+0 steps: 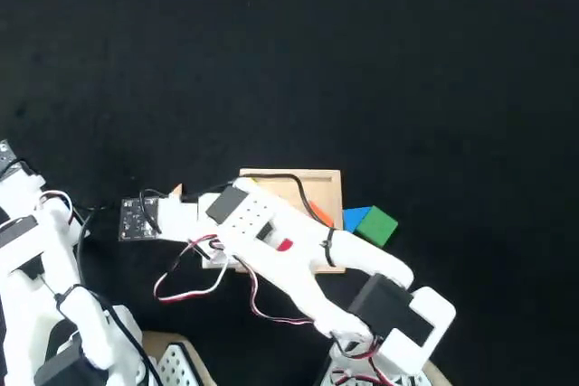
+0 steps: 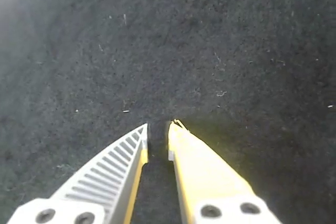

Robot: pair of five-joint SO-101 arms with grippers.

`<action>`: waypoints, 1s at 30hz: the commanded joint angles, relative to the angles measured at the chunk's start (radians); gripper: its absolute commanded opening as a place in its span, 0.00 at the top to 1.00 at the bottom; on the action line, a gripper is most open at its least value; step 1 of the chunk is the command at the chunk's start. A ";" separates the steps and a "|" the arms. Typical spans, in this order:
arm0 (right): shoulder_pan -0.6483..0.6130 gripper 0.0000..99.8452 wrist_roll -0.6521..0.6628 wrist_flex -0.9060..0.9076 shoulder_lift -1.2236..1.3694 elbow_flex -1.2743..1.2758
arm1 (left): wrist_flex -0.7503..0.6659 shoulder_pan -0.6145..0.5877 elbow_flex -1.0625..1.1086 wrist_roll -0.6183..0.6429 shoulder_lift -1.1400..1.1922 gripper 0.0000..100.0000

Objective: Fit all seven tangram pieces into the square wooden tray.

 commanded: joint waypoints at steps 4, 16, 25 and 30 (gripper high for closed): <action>-0.037 0.99 -0.014 -0.034 0.068 -0.065 | -0.015 -0.015 -0.008 -0.003 -0.008 0.92; 0.028 0.99 -0.126 -0.100 0.232 -0.240 | -0.015 -0.041 -0.010 0.029 -0.011 0.92; 0.150 0.99 -0.216 -0.192 0.232 -0.280 | -0.015 -0.035 -0.010 0.029 -0.011 0.92; 0.158 0.99 -0.212 -0.173 0.209 -0.300 | -0.015 -0.035 -0.010 0.029 -0.011 0.92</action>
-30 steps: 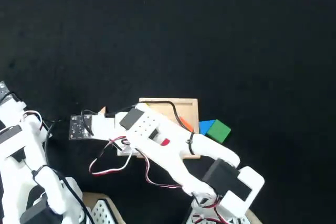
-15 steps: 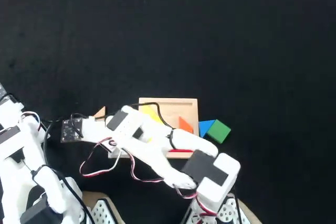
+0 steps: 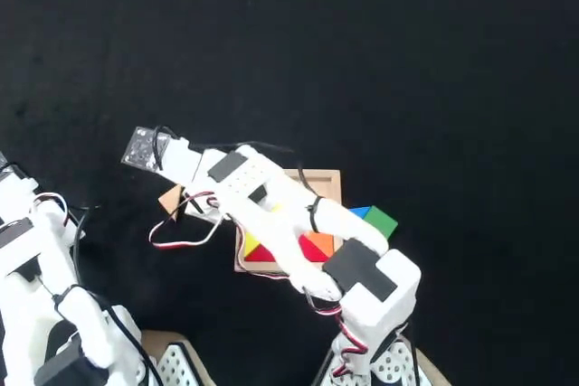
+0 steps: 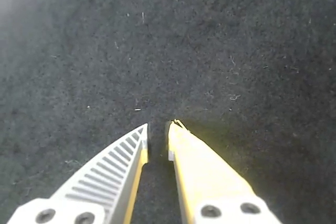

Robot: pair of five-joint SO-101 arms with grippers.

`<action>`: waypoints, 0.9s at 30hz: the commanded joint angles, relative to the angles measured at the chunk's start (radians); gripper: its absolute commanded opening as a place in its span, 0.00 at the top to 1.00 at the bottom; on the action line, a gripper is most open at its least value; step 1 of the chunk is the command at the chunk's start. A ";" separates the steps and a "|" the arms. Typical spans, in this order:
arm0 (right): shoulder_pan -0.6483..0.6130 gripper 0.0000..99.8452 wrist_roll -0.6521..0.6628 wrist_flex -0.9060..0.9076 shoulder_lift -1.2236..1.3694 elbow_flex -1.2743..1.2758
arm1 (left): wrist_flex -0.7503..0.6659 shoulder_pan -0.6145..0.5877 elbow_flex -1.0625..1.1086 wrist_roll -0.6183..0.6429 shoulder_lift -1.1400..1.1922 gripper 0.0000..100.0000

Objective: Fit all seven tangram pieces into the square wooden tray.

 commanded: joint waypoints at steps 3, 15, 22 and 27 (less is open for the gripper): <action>0.034 0.99 -0.005 0.061 -0.101 -0.113 | -0.015 -0.001 -0.010 0.008 -0.011 0.92; 0.008 0.75 0.052 0.439 0.119 -0.478 | -0.015 0.001 -0.010 0.009 -0.011 0.92; -0.002 0.72 -0.009 0.471 0.266 -0.575 | -0.015 0.001 -0.010 0.009 -0.011 0.92; 0.000 0.72 0.071 0.494 0.302 -0.590 | -0.017 0.001 -0.010 0.008 -0.011 0.92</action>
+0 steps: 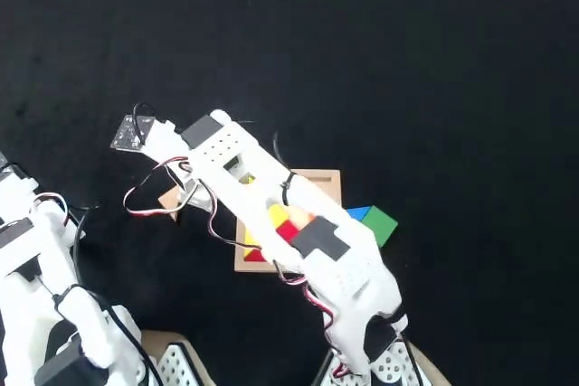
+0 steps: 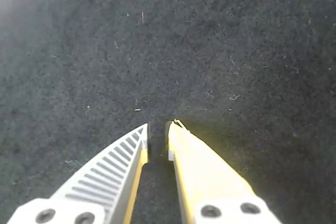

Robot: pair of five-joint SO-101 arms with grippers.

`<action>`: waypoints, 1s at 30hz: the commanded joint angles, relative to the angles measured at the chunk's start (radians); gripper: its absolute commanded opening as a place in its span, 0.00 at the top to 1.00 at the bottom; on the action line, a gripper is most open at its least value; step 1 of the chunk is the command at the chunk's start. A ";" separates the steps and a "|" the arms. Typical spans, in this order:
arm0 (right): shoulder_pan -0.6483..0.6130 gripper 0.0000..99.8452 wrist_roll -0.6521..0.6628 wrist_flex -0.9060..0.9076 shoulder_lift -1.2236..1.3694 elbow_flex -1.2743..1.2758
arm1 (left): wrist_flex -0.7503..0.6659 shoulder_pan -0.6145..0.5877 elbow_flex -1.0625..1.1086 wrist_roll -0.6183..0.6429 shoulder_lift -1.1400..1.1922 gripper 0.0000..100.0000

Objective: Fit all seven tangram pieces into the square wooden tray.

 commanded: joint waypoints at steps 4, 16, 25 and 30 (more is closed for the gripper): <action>-0.023 0.72 0.098 0.009 0.016 -0.058 | -0.017 0.001 -0.010 0.008 -0.011 0.92; -0.028 0.72 0.178 -0.006 0.094 -0.104 | -0.017 0.002 -0.015 0.008 -0.005 0.92; -0.015 0.74 0.278 0.015 0.131 -0.160 | -0.017 0.002 -0.015 0.008 -0.005 0.92; -0.014 0.81 0.296 0.037 0.154 -0.162 | -0.017 0.002 -0.015 0.008 -0.005 0.92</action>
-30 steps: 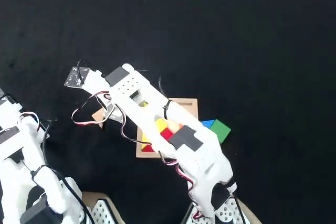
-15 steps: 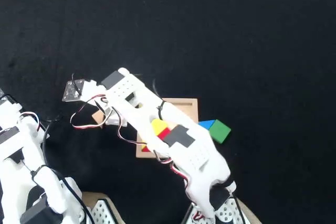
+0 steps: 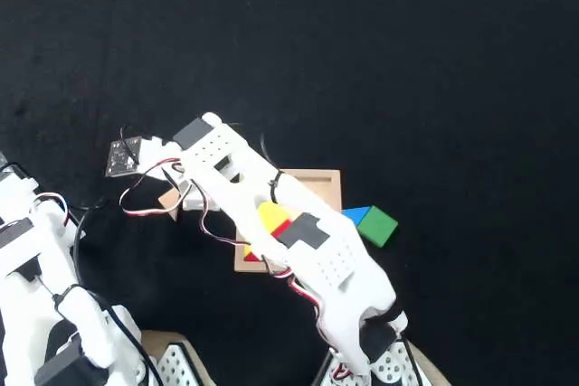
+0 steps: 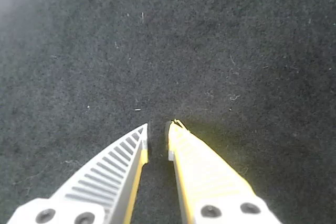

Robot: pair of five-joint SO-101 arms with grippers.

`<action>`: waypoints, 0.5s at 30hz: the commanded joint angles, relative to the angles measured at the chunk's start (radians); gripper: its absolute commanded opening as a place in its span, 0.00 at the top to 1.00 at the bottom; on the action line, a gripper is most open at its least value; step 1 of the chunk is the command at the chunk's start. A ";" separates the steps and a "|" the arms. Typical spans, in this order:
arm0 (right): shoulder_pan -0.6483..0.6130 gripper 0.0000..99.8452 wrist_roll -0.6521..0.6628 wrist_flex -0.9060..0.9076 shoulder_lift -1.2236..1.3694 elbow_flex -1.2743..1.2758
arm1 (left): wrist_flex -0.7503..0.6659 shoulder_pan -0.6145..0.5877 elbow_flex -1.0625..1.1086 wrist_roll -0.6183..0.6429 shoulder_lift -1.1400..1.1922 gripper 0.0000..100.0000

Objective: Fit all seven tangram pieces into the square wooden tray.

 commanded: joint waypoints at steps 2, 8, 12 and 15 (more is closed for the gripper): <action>0.000 0.80 0.020 0.028 0.007 -0.033 | -0.017 0.002 -0.015 0.008 -0.005 0.92; 0.002 0.81 0.017 0.021 0.005 -0.035 | -0.017 0.002 -0.015 0.008 -0.003 0.92; 0.002 0.81 0.011 0.031 0.002 -0.053 | -0.017 0.002 -0.015 0.008 -0.003 0.92; 0.015 0.81 0.008 0.094 -0.004 -0.113 | -0.017 0.002 -0.015 0.008 -0.003 0.92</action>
